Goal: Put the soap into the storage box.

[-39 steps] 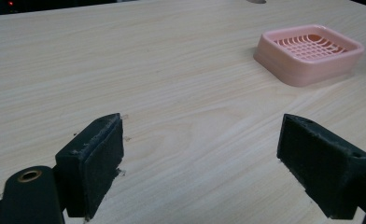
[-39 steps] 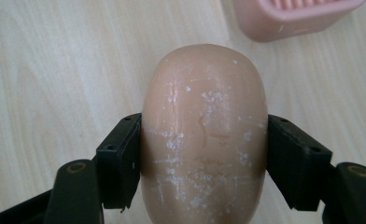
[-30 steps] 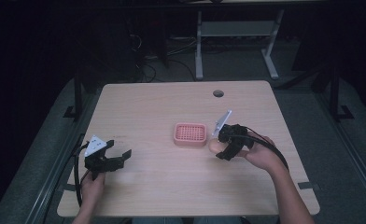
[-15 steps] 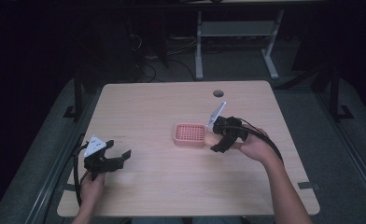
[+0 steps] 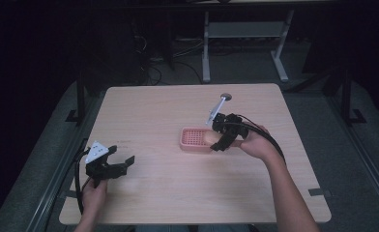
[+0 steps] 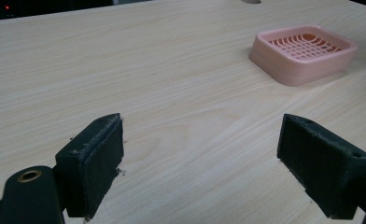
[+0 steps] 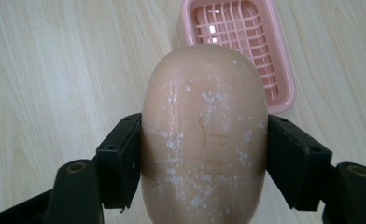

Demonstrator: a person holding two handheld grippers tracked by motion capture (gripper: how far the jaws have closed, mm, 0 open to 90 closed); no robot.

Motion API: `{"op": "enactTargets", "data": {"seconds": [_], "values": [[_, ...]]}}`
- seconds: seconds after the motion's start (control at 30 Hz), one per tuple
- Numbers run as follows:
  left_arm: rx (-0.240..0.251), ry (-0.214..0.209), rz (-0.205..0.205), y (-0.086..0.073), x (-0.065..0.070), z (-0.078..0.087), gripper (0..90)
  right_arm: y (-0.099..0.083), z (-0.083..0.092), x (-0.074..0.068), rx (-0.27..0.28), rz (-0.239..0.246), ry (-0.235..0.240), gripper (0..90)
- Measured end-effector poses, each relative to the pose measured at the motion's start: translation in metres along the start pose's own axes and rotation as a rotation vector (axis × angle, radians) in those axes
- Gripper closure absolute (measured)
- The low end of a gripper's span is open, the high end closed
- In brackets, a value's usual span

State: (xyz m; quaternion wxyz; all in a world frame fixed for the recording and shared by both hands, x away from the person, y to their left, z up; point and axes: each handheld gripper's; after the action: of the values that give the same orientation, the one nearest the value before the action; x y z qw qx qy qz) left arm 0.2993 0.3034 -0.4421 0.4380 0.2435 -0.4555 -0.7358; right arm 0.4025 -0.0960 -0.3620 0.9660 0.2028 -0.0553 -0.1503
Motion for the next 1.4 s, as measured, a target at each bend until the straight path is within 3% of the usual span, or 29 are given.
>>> {"op": "enactTargets", "data": {"seconds": [0.73,1.4], "values": [[0.0,-0.003,-0.001,0.0,0.0,0.0,14.3,0.028,-0.008,0.012,-0.022,0.031,0.008,32.2],[-0.001,-0.004,0.0,0.0,0.0,0.0,14.3,0.036,-0.037,0.023,-0.065,0.005,0.041,32.1]]}}
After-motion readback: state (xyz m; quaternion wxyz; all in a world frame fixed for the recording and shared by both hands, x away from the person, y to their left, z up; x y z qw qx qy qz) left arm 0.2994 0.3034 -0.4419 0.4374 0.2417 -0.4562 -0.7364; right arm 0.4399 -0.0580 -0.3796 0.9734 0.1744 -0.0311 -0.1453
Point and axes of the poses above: each handheld gripper's, and its own axes: z roughly backward along the jaws, y roughly out of its top, x roughly to its right, and after that the axes turned 1 degree about y, right-handed
